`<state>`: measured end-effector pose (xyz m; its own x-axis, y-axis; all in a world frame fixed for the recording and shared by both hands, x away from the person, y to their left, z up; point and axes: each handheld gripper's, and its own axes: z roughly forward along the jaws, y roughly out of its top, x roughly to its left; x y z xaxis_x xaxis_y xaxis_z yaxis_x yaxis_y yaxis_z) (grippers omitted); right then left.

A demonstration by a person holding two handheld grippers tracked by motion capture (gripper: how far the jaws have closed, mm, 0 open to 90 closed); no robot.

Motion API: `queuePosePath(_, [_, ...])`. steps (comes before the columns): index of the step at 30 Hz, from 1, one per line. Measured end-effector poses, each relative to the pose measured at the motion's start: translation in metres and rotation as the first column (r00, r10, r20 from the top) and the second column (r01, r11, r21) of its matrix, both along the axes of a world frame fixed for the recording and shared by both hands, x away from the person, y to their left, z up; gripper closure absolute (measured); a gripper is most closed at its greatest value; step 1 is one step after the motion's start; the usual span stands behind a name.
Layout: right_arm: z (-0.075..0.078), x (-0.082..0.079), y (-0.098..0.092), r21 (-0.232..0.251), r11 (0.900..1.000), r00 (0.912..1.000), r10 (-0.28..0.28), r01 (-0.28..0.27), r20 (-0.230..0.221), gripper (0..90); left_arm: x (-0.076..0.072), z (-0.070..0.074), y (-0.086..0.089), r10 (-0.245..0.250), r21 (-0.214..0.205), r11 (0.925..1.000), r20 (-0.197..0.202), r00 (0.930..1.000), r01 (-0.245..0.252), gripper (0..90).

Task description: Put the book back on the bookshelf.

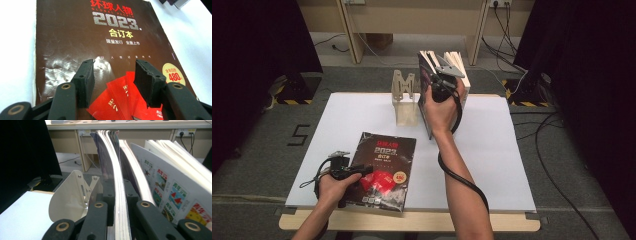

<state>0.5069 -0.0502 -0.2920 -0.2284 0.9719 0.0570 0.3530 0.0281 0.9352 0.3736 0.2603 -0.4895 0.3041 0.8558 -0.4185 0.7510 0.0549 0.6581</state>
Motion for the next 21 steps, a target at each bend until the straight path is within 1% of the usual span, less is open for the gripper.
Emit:
queuePosePath(4, [-0.005,0.005,0.005,-0.003,0.9999,0.9999,-0.013,0.013,0.001,84.5,0.000,0.000,0.000,-0.001,-0.002,1.0000,0.000,1.0000,0.001,49.0])
queuePosePath(10, [-0.007,0.011,0.010,-0.013,0.9994,0.9993,-0.033,0.033,0.016,84.5,0.000,0.000,0.001,-0.001,-0.005,1.0000,0.002,1.0000,0.001,49.0])
queuePosePath(12, [-0.009,0.013,0.010,-0.023,0.9991,0.9993,-0.036,0.037,0.012,84.3,0.000,0.000,0.001,-0.004,-0.003,1.0000,0.001,1.0000,0.004,49.0])
queuePosePath(14, [-0.012,0.015,0.012,-0.040,0.9986,0.9994,-0.036,0.035,-0.005,84.1,0.000,0.000,0.001,-0.004,-0.004,1.0000,0.002,1.0000,0.004,49.0])
queuePosePath(15, [-0.015,0.016,0.012,-0.043,0.9985,0.9992,-0.033,0.032,-0.022,83.8,0.000,0.000,0.001,-0.004,-0.004,1.0000,0.002,1.0000,0.004,49.0])
queuePosePath(16, [-0.017,0.016,0.013,-0.052,0.9980,0.9994,-0.036,0.036,-0.001,83.2,0.000,0.000,0.001,-0.003,-0.003,1.0000,0.004,1.0000,0.003,49.0])
queuePosePath(17, [-0.017,0.015,0.013,-0.070,0.9968,0.9992,-0.040,0.040,0.002,82.3,0.000,-0.001,0.001,-0.002,-0.004,1.0000,0.004,1.0000,0.002,49.0])
queuePosePath(19, [-0.015,0.012,0.014,-0.062,0.9977,0.9996,-0.028,0.028,0.002,79.6,0.000,0.000,0.001,-0.004,-0.004,1.0000,0.004,1.0000,0.004,49.0])
queuePosePath(21, [-0.011,0.008,0.013,-0.074,0.9969,0.9996,-0.024,0.025,0.013,75.6,0.000,0.000,0.000,-0.004,-0.004,1.0000,0.006,1.0000,0.004,48.9])
